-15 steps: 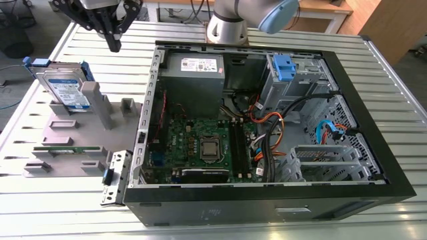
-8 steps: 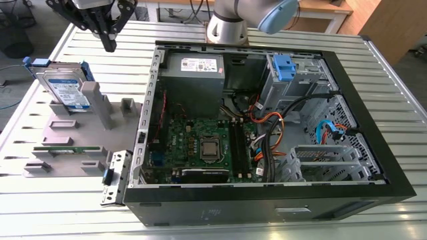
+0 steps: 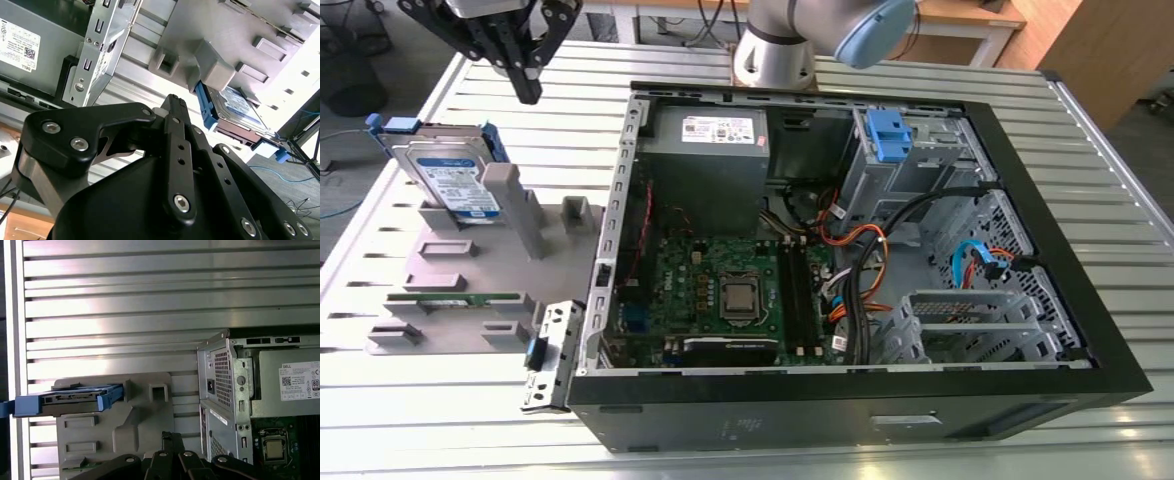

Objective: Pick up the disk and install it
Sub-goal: 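Reach for the disk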

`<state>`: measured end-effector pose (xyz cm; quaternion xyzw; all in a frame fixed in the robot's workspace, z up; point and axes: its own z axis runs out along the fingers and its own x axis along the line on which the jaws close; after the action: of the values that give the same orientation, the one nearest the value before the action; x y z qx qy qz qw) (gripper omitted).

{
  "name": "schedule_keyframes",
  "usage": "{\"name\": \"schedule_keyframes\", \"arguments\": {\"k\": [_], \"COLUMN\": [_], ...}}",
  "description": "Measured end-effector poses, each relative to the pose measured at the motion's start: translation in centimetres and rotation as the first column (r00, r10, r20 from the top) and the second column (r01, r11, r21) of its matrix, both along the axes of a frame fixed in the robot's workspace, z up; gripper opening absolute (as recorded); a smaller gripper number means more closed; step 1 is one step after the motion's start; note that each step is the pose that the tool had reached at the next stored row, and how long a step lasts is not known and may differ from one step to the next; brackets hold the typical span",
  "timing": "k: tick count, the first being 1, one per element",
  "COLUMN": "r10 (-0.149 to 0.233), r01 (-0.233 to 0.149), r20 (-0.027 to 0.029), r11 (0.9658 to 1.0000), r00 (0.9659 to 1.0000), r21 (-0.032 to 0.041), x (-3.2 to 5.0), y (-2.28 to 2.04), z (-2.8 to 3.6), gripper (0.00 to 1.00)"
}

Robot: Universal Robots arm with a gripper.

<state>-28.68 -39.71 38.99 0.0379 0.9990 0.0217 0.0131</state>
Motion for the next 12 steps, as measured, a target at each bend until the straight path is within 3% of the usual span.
{"name": "schedule_keyframes", "arguments": {"k": [12], "r10": [0.0], "r01": [0.0], "r20": [0.0], "r11": [1.0], "r00": [1.0], "r21": [0.0], "x": [-1.63], "y": [0.09], "z": [-0.21], "gripper": [0.11]}}
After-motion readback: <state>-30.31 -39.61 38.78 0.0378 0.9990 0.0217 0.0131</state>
